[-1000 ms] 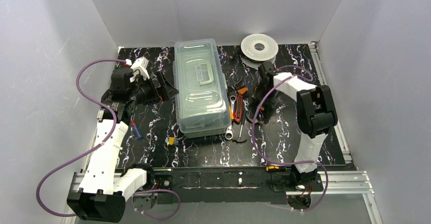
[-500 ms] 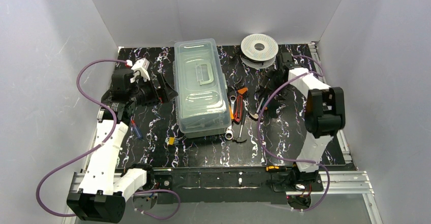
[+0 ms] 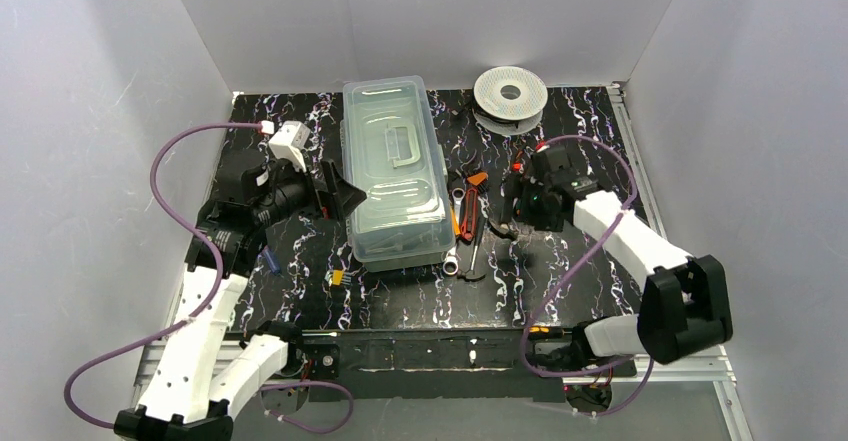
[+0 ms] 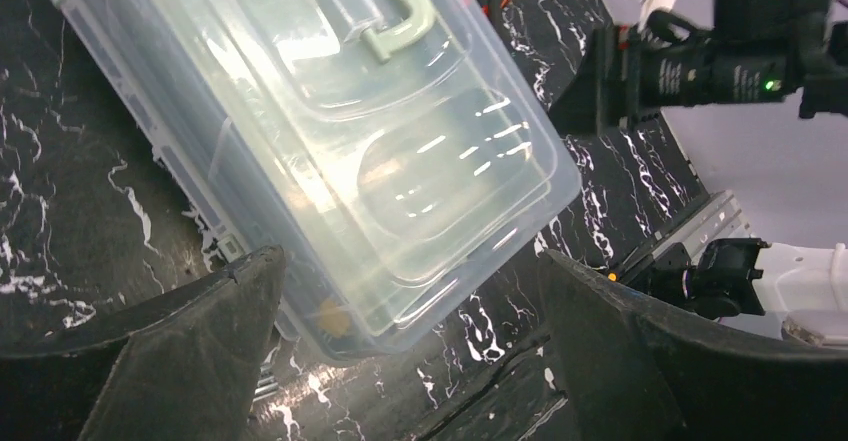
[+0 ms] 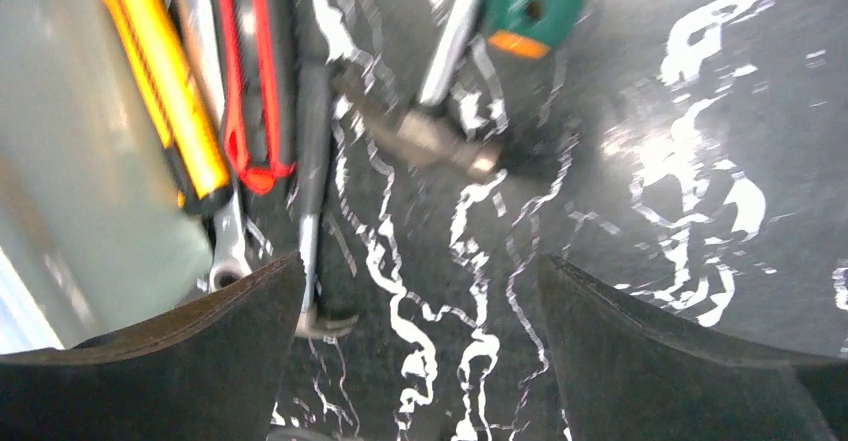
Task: Pack the tool kit
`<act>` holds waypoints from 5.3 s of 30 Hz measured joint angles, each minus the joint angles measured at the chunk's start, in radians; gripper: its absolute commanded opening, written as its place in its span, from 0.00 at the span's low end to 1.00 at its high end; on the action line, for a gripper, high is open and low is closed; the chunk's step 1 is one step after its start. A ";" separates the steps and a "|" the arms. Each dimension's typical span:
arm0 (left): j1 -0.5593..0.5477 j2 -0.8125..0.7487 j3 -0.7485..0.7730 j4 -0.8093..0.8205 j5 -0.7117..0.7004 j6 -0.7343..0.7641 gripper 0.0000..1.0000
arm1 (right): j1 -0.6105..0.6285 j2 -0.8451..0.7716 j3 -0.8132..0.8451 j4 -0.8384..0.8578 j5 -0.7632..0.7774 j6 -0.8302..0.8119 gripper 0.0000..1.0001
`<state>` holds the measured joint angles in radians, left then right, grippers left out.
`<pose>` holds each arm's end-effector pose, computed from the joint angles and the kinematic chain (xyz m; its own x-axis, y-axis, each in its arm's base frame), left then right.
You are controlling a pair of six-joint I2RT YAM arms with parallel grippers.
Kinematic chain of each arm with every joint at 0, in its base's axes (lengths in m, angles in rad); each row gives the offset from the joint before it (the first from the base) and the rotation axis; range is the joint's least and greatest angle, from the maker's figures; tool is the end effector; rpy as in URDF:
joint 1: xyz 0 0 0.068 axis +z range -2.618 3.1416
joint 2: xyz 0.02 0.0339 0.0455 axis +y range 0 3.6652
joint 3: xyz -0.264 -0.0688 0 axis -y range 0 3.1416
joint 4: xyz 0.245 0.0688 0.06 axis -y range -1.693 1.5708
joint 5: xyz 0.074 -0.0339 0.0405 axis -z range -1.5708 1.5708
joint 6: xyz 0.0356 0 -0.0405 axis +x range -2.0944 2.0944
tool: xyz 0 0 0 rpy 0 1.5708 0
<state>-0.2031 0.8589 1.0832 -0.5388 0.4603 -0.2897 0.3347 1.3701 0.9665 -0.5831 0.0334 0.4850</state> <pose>0.1670 -0.0505 0.3936 -0.4602 -0.1665 -0.8721 0.4831 0.7771 -0.4033 0.2617 0.0898 0.2397 -0.8420 0.2005 -0.5008 0.0923 0.9682 0.2324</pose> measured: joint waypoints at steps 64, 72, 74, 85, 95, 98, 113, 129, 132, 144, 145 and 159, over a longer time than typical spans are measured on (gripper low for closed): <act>-0.095 0.144 -0.048 0.064 -0.402 0.144 0.98 | -0.014 0.303 -0.023 0.320 -0.245 0.149 0.82; -0.095 0.243 0.156 -0.018 -0.404 0.097 0.98 | -0.021 0.137 0.058 0.224 -0.290 0.063 0.84; -0.095 0.273 0.214 -0.024 -0.400 0.080 0.98 | -0.021 0.093 0.086 0.249 -0.341 0.060 0.83; -0.005 0.519 0.363 -0.096 -0.313 0.007 0.98 | 0.111 0.075 0.096 0.472 -0.561 0.157 0.79; 0.115 0.566 0.363 -0.063 -0.137 -0.073 0.98 | 0.186 -0.009 0.029 0.565 -0.641 0.219 0.88; 0.112 0.568 0.363 -0.048 -0.103 -0.081 0.98 | 0.050 -0.013 0.015 0.650 -0.693 0.254 0.88; 0.112 0.551 0.212 -0.019 -0.027 -0.047 0.98 | 0.055 0.752 0.080 1.740 -0.875 0.943 0.88; 0.137 0.542 0.135 0.062 0.006 -0.036 0.91 | 0.086 0.850 0.100 1.844 -0.829 1.041 0.47; 0.141 0.545 0.135 0.064 0.014 -0.036 0.91 | 0.086 0.862 0.100 1.874 -0.829 1.073 0.38; 0.142 0.546 0.135 0.064 0.018 -0.035 0.91 | 0.089 0.705 0.100 1.462 -0.776 0.856 0.18; 0.142 0.546 0.135 0.064 0.018 -0.035 0.91 | 0.090 0.691 0.100 1.424 -0.767 0.840 0.18; 0.142 0.546 0.135 0.064 0.017 -0.034 0.91 | 0.101 0.589 0.102 1.196 -0.676 0.715 0.79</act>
<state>-0.0608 1.4044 1.2179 -0.4747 0.4770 -0.3241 0.4362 1.9591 1.0687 0.6125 -0.6430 1.1999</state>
